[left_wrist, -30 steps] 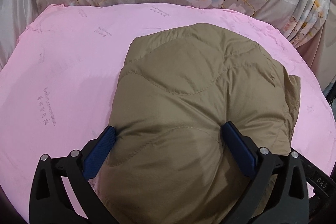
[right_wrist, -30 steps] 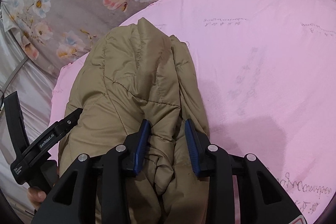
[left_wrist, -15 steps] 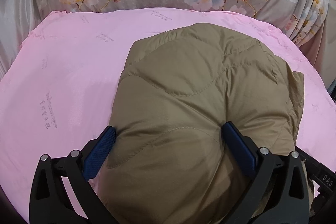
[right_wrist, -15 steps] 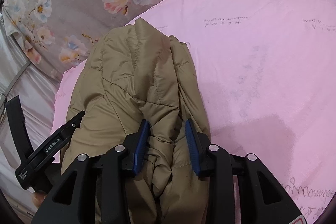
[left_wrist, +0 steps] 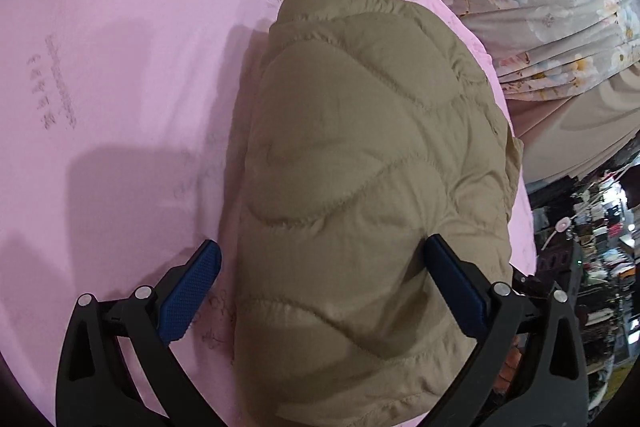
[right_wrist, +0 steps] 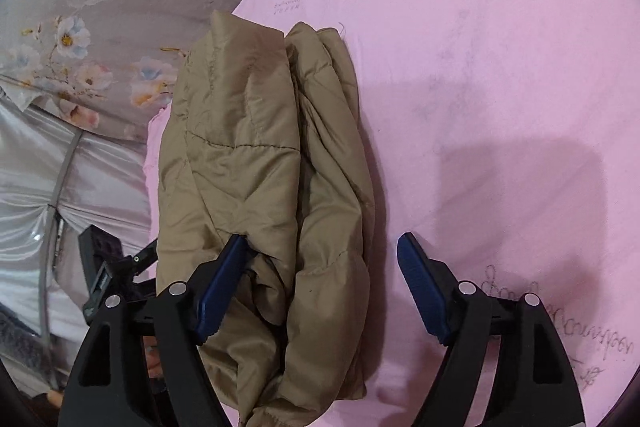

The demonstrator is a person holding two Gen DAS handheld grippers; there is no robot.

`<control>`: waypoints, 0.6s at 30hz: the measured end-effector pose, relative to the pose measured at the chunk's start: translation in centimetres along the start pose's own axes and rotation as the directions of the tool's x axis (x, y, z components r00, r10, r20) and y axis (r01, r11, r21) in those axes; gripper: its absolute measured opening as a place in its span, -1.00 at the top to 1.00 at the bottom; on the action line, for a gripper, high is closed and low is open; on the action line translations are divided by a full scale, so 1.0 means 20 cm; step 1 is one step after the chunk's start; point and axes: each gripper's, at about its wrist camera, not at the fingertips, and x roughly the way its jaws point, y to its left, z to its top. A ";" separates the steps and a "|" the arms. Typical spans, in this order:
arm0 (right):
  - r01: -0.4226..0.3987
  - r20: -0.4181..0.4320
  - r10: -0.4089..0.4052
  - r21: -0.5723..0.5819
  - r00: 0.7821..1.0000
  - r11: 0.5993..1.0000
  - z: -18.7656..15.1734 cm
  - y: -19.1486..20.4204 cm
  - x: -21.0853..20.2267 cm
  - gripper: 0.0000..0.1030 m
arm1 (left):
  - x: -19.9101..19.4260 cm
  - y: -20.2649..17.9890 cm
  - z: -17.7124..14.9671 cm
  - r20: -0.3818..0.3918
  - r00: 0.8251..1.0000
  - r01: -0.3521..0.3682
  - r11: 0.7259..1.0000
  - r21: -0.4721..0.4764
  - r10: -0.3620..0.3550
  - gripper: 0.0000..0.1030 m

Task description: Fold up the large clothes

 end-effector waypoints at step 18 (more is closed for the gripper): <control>-0.116 0.068 0.124 -0.108 0.990 0.987 0.07 0.22 0.20 0.19 | 0.05 -0.11 0.06 0.062 0.997 0.047 0.991 0.128 -0.056 -0.62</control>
